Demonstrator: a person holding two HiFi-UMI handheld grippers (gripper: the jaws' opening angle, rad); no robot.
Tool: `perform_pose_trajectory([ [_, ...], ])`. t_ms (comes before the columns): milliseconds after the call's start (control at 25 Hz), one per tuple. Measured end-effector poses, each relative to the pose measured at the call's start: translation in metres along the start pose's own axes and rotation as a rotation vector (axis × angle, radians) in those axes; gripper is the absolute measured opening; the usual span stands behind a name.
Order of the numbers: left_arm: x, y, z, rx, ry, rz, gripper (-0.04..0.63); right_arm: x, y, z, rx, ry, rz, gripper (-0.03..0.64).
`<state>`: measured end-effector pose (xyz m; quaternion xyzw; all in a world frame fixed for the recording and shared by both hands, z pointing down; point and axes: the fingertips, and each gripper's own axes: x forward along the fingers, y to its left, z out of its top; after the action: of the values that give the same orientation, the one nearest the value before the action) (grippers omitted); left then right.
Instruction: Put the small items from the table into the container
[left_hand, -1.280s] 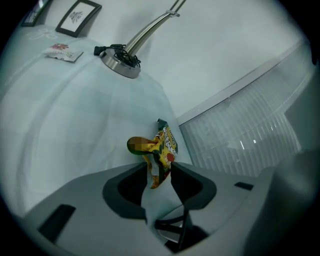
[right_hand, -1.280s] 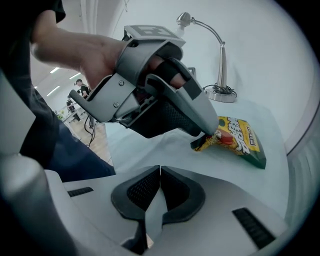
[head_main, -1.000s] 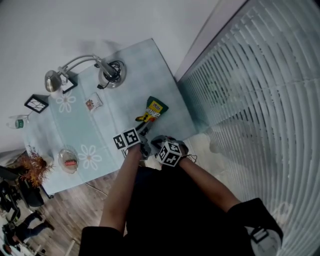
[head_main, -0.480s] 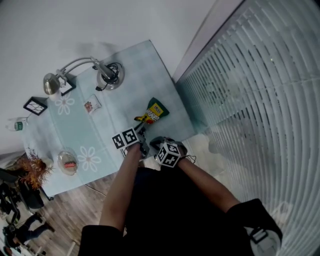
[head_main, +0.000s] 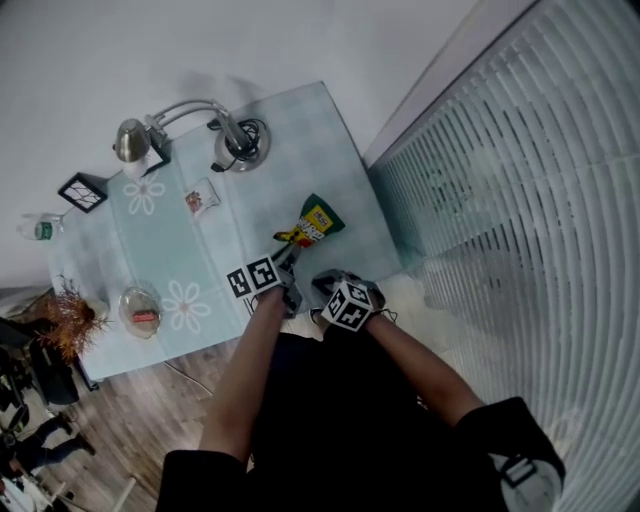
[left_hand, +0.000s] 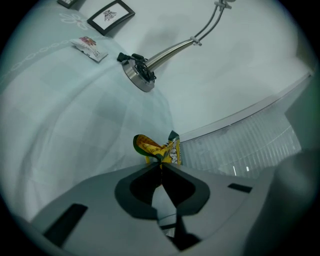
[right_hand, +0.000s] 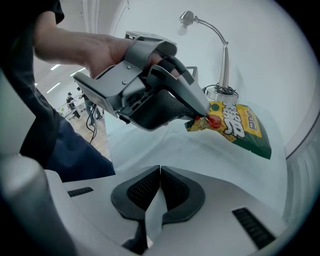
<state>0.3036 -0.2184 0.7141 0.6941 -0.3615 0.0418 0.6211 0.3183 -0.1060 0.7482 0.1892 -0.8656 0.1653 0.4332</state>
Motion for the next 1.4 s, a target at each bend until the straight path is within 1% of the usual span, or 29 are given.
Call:
perform_pose_trajectory([
  [160,-0.033,0.012,0.004,-0.021,-0.040,-0.009,0.023,0.003,0.001,-0.001,-0.025,0.080,-0.013,0.029],
  [320,-0.080,0.035,0.007,-0.040,-0.078,0.003,0.023,0.002,-0.001,-0.007,-0.039,0.142,-0.072,0.029],
  [480,-0.136,0.069,0.016,-0.054,-0.134,0.039,0.023,0.004,-0.007,-0.006,-0.009,0.167,-0.117,0.029],
  [640,-0.193,0.098,0.021,-0.068,-0.185,0.064,0.023,0.007,0.005,0.021,-0.009,0.144,-0.138,0.029],
  [880,-0.272,0.143,0.024,-0.103,-0.272,0.103,0.023,0.042,0.046,0.067,-0.096,0.129,-0.090,0.029],
  [1040,-0.318,0.172,0.027,-0.137,-0.334,0.125,0.023,0.065,0.077,0.097,-0.137,0.116,-0.061,0.029],
  [1160,-0.348,0.188,0.027,-0.170,-0.379,0.131,0.023,0.081,0.098,0.115,-0.171,0.111,-0.036,0.029],
  [1400,-0.394,0.216,0.030,-0.194,-0.434,0.155,0.023,0.108,0.137,0.143,-0.210,0.108,-0.003,0.029],
])
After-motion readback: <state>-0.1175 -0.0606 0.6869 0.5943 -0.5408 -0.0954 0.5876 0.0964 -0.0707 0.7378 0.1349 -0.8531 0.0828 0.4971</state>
